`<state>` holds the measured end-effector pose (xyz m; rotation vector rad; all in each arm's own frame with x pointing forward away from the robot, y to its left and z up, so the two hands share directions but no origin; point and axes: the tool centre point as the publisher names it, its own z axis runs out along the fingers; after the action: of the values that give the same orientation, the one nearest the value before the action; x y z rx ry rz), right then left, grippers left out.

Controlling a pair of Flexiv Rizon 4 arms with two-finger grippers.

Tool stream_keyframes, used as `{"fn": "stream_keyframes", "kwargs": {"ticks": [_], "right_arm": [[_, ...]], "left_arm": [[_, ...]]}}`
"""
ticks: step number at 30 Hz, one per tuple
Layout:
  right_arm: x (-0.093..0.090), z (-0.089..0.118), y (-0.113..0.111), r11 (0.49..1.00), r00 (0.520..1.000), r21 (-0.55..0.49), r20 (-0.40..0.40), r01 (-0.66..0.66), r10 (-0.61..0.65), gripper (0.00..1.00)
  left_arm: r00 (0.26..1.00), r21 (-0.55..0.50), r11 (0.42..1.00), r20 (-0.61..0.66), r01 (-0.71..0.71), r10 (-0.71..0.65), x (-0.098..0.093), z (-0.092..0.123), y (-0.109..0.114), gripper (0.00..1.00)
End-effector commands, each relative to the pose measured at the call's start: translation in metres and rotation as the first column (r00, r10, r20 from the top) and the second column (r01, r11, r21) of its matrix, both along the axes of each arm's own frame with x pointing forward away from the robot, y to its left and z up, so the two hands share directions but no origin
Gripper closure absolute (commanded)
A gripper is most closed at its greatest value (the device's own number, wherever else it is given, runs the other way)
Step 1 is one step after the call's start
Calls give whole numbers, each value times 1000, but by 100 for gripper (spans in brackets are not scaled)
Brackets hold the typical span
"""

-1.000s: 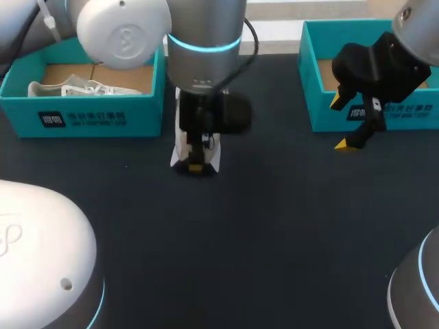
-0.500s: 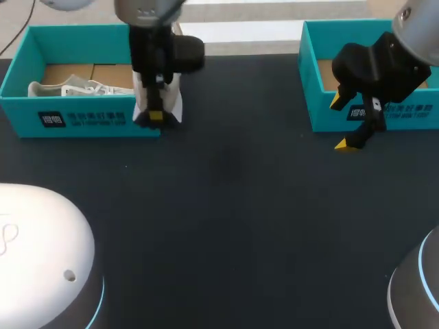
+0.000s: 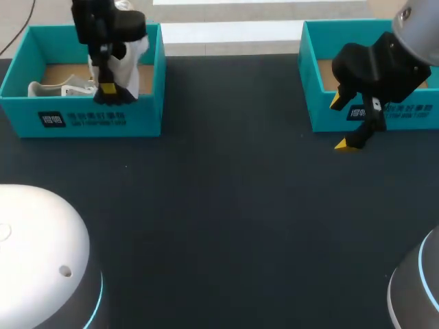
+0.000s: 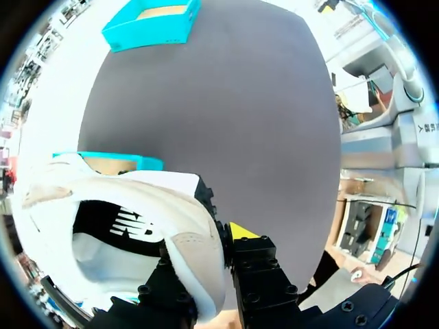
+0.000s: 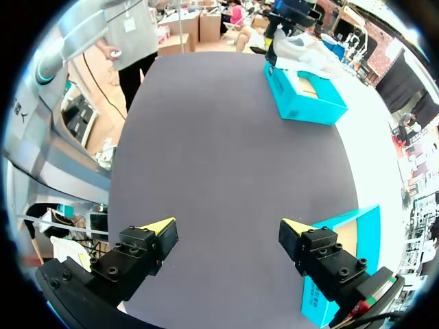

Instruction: Take the shoe out of the shoebox, open the shoe tongue, remove and reinsert the insole, then place the shoe into the shoebox

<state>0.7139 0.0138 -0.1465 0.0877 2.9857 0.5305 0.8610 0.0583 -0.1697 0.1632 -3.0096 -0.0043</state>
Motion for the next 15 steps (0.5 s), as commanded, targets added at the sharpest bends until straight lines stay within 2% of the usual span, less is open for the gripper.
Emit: {"fn": "stream_keyframes", "kwargs": {"ticks": [1,3,4,7,9,10,15], "right_arm": [[2,-1,2,1000,1000,-4,-3,1,-1,0],[2,-1,2,1000,1000,-4,-3,1,-1,0],[2,-1,2,1000,1000,-4,-3,1,-1,0],[2,-1,2,1000,1000,-4,-3,1,-1,0],[2,-1,2,1000,1000,-4,-3,1,-1,0],[2,-1,2,1000,1000,-4,-3,1,-1,0],[2,-1,2,1000,1000,-4,-3,1,-1,0]], "left_arm": [[1000,-83,997,-24,11,-13,23,2,33,100],[998,-67,996,-32,57,-59,33,1,44,100],[999,-76,996,-4,40,-40,38,0,51,100],[999,-100,994,-27,40,-43,56,0,72,100],[998,-92,994,-13,52,-54,68,0,86,100],[1000,-80,997,-6,17,-18,74,-1,93,100],[1000,-41,999,14,12,-12,94,-4,118,100]]}}
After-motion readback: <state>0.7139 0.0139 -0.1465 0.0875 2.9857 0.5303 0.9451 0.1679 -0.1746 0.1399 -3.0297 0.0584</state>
